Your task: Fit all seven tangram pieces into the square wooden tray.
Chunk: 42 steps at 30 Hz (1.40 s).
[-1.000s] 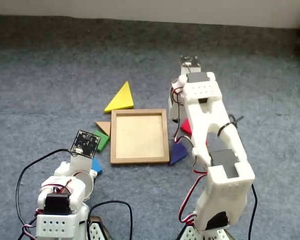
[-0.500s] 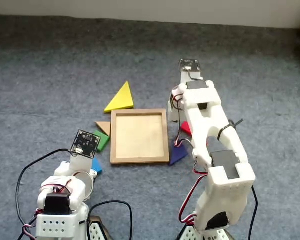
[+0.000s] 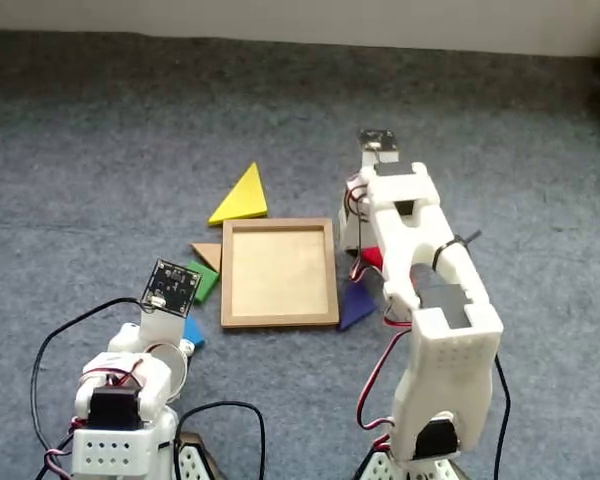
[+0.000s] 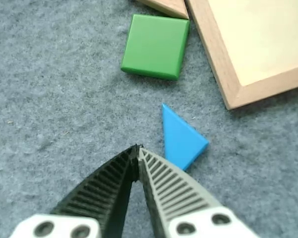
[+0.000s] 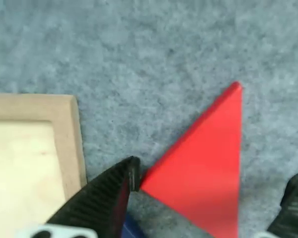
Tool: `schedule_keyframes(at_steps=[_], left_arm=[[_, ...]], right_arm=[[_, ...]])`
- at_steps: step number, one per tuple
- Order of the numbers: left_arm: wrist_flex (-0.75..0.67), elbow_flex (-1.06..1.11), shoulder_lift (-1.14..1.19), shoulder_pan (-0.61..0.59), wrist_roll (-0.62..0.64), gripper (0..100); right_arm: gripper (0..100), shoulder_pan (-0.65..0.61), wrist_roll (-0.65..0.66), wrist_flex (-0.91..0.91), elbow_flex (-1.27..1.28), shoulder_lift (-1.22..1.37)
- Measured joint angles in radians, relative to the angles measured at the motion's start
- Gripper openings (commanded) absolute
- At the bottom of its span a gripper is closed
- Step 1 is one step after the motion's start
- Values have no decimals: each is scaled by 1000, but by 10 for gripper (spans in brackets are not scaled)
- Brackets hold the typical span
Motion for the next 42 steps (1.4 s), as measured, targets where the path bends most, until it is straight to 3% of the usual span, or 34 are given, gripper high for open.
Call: schedule_keyframes(at_steps=[13, 28, 36, 42], left_arm=[[0, 0, 0, 0, 0, 7], [0, 0, 0, 0, 0, 7], [0, 0, 0, 0, 0, 7], [0, 0, 0, 0, 0, 7]], right_arm=[[418, 6, 6, 150, -114, 57], [418, 12, 17, 167, -117, 63], [417, 14, 89, 315, -201, 64], [311, 14, 127, 334, -212, 64]])
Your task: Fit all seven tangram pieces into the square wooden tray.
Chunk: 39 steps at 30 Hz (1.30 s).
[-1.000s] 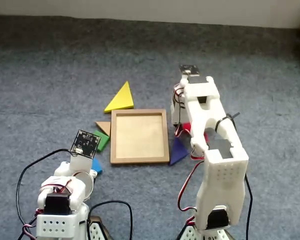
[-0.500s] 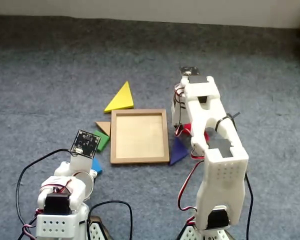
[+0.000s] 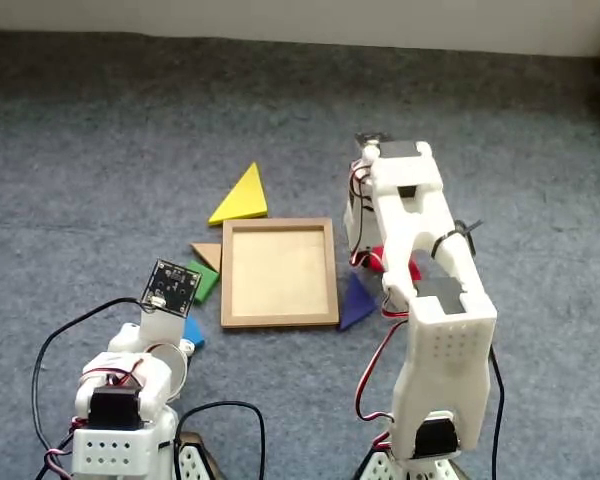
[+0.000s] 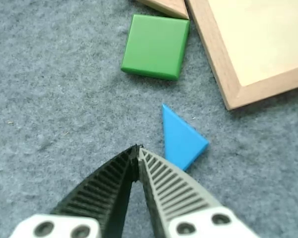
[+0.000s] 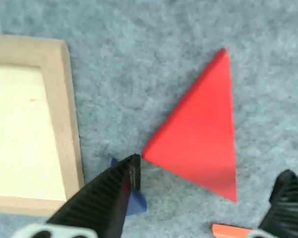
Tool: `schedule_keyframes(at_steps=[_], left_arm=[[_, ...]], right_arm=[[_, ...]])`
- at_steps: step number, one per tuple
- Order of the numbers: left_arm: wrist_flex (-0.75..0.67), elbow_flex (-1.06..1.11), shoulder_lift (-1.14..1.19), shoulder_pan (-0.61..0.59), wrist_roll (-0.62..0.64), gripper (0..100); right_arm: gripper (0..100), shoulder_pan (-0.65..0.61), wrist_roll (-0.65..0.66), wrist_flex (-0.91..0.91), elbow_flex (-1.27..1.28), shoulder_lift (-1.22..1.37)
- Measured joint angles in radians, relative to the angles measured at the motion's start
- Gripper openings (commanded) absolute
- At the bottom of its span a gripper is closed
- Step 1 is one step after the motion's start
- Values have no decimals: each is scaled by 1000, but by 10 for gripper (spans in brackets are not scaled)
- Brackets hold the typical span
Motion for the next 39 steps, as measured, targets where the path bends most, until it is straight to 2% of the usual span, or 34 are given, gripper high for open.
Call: schedule_keyframes(at_steps=[10, 22, 39], left_arm=[[0, 0, 0, 0, 0, 7], [0, 0, 0, 0, 0, 7], [0, 0, 0, 0, 0, 7]], right_arm=[[307, 12, 75, 5, 0, 0], [307, 20, 78, -120, 12, 32], [307, 21, 77, -115, 58, -12]])
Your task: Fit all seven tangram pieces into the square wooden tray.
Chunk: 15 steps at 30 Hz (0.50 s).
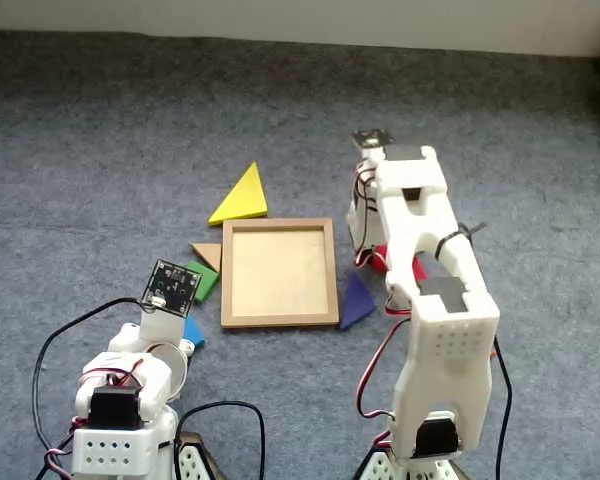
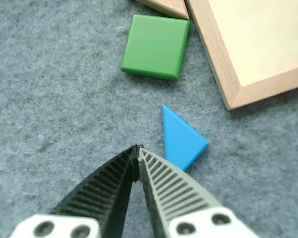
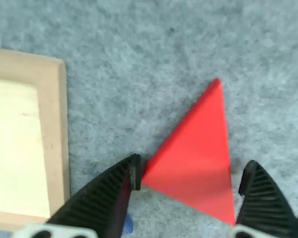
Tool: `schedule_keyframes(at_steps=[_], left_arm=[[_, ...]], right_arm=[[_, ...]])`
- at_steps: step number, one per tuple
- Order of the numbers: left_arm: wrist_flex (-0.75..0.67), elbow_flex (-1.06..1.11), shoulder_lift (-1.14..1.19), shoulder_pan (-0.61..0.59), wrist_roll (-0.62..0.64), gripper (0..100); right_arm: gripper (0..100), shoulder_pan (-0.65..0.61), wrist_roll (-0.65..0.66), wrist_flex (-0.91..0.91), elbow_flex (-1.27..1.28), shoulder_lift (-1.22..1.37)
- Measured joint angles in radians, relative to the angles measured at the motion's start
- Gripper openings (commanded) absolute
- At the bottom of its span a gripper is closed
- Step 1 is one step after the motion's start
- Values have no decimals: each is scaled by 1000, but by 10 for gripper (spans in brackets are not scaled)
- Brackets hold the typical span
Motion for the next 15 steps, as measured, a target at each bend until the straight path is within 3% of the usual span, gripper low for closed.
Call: schedule_keyframes(at_steps=[4, 11, 15], left_arm=[[0, 0, 0, 0, 0, 7], [0, 0, 0, 0, 0, 7], [0, 0, 0, 0, 0, 7]], right_arm=[[307, 0, 0, -21, 112, -83], [307, 0, 2, -219, 400, -285], [307, 2, 2, -284, 440, -295]])
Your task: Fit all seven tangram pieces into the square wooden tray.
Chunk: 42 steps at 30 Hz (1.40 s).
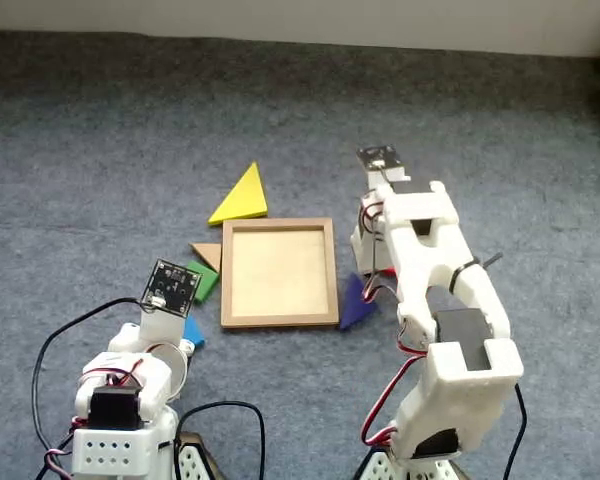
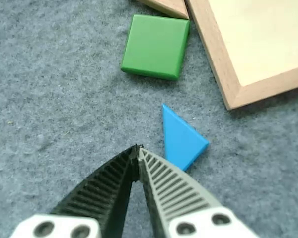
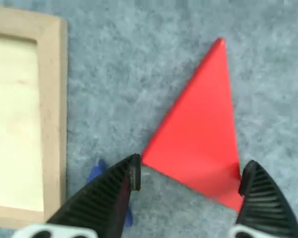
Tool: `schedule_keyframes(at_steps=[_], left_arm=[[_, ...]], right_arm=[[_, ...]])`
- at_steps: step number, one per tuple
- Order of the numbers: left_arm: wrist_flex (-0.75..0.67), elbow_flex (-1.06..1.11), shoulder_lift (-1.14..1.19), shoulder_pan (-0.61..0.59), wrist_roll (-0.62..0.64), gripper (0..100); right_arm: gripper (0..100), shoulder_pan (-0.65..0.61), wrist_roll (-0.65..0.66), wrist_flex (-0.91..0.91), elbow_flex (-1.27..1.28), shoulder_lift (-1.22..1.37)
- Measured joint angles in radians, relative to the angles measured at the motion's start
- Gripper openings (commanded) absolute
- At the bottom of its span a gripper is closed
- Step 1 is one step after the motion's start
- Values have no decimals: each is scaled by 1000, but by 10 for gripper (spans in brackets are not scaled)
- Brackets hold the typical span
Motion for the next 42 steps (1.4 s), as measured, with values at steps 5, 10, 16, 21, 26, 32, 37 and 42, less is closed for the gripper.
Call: schedule_keyframes(at_steps=[5, 10, 16, 21, 26, 32, 37, 42], left_arm=[[0, 0, 0, 0, 0, 7], [0, 0, 0, 0, 0, 7], [0, 0, 0, 0, 0, 7], [0, 0, 0, 0, 0, 7], [0, 0, 0, 0, 0, 7], [0, 0, 0, 0, 0, 7], [0, 0, 0, 0, 0, 7], [0, 0, 0, 0, 0, 7]], right_arm=[[307, -2, 44, -11, -41, 60], [307, -5, 55, 38, -153, 149], [303, -5, 55, 94, -249, 224], [273, -2, 57, 121, -264, 227], [225, 9, 57, 130, -269, 229], [224, 11, 57, 130, -270, 227], [227, 11, 57, 130, -270, 227], [238, 11, 57, 172, -292, 229]])
